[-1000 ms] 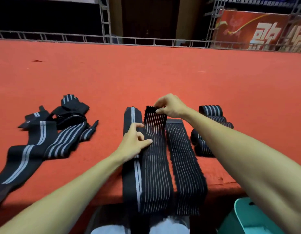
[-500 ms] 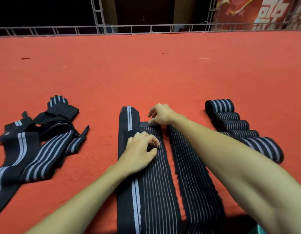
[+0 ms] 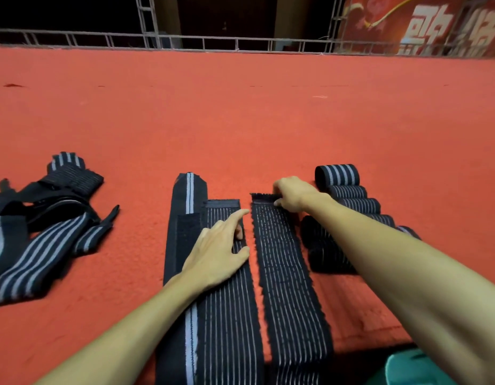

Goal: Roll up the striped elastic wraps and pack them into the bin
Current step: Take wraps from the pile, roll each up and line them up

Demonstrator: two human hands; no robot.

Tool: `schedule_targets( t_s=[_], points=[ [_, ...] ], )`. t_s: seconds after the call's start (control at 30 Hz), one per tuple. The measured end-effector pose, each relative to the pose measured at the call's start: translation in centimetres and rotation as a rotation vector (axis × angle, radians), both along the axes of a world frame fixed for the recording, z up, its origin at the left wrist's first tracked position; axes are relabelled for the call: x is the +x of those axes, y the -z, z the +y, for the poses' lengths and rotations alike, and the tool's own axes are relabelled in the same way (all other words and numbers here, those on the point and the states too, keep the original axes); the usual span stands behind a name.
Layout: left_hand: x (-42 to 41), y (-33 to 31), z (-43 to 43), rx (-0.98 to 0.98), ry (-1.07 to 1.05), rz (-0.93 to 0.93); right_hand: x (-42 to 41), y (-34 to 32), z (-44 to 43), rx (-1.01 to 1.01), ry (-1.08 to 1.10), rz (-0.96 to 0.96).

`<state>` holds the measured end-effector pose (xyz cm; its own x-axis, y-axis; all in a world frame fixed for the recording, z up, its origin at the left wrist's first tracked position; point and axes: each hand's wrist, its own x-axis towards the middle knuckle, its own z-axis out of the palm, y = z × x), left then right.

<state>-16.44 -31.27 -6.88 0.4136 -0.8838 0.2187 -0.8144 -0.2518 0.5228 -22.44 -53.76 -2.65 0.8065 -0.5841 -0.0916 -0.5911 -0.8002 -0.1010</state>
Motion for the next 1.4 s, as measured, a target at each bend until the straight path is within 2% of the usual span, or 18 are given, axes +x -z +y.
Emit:
schedule_targets(
  t_s=[0.1, 0.3, 0.37, 0.47, 0.57, 0.73, 0.9, 1.0, 1.1, 1.23, 1.3, 1.4],
  points=[
    [-0.2, -0.4, -0.1, 0.072, 0.011, 0.012, -0.4, -1.0, 0.7, 0.03, 0.015, -0.101],
    [0.0, -2.7, 0.6, 0.259, 0.02, 0.239, -3.6, -5.0, 4.4, 0.181, -0.106, -0.413],
    [-0.7, -4.0, 0.8, 0.225, 0.018, 0.341, -4.8, -6.4, 6.2, 0.372, -0.121, -0.593],
    [-2.6, -5.6, 1.3, 0.09, 0.04, 0.597, -6.5, -8.2, 8.5, 0.808, -0.084, -0.83],
    [-4.0, -6.0, 2.4, -0.002, 0.094, 0.643, -8.2, -10.0, 10.9, 1.112, -0.111, -0.953],
    [-6.2, -7.9, 5.3, -0.098, 0.187, 0.859, -10.2, -11.5, 13.5, 1.165, -0.066, -1.105],
    [-7.9, -10.1, 8.4, -0.172, 0.318, 1.171, -11.1, -12.5, 14.6, 1.155, -0.062, -1.112],
    [-7.8, -10.0, 9.5, -0.187, 0.342, 1.263, -10.5, -12.5, 15.0, 1.082, -0.046, -1.066],
    [-7.0, -8.8, 9.8, -0.204, 0.236, 1.22, -9.5, -11.3, 15.0, 0.93, 0.019, -0.943],
    [-5.5, -7.1, 10.0, -0.224, 0.107, 1.214, -7.9, -8.8, 14.6, 0.922, 0.09, -0.822],
    [-4.4, -6.3, 9.9, -0.154, 0.093, 1.124, -7.1, -7.4, 14.3, 0.938, 0.105, -0.787],
    [-2.2, -5.0, 9.2, -0.09, 0.022, 0.886, -6.0, -5.4, 13.7, 1.031, 0.114, -0.741]
  ],
)
